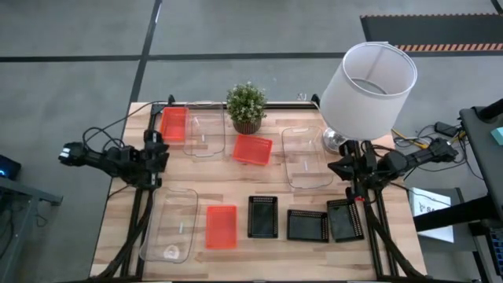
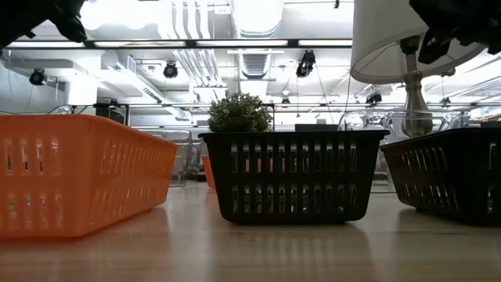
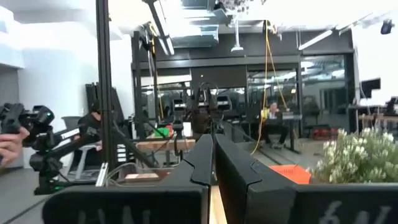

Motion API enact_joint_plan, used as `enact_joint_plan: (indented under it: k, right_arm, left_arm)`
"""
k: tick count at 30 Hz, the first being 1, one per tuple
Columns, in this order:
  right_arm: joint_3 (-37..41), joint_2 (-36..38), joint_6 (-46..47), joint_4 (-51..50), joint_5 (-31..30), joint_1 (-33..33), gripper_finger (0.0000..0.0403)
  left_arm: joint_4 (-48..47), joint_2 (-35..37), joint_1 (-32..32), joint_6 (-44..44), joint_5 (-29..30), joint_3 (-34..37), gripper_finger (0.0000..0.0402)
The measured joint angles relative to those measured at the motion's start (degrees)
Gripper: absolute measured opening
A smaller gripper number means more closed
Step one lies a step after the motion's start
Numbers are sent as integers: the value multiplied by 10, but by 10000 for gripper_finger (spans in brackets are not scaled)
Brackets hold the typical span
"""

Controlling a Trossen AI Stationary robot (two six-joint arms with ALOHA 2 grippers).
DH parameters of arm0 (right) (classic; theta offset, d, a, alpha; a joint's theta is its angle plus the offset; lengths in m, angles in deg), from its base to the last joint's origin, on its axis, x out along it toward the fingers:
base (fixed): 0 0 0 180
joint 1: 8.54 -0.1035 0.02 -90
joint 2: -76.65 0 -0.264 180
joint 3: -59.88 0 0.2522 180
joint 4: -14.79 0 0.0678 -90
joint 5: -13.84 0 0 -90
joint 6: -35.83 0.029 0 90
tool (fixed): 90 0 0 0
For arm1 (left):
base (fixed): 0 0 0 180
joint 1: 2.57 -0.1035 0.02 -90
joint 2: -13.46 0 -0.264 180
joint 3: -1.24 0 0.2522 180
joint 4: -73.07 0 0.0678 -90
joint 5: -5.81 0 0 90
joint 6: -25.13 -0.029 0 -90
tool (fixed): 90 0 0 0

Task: Stack baskets by color
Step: Stack the right black bin on the middle black bin

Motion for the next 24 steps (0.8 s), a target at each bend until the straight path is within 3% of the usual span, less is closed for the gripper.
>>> enact_joint_plan:
  k: [8,14,24]
  right_arm:
    - [-61,-122,-45,3,-30,0,9]
    - [-123,-204,-78,3,-28,0,9]
    - [-210,-341,-97,-7,-26,-1,9]
  left_arm:
    - [43,-43,0,80,-1,-1,102]
    - [76,-121,0,133,-42,-17,102]
    - [120,-234,0,136,-42,-83,102]
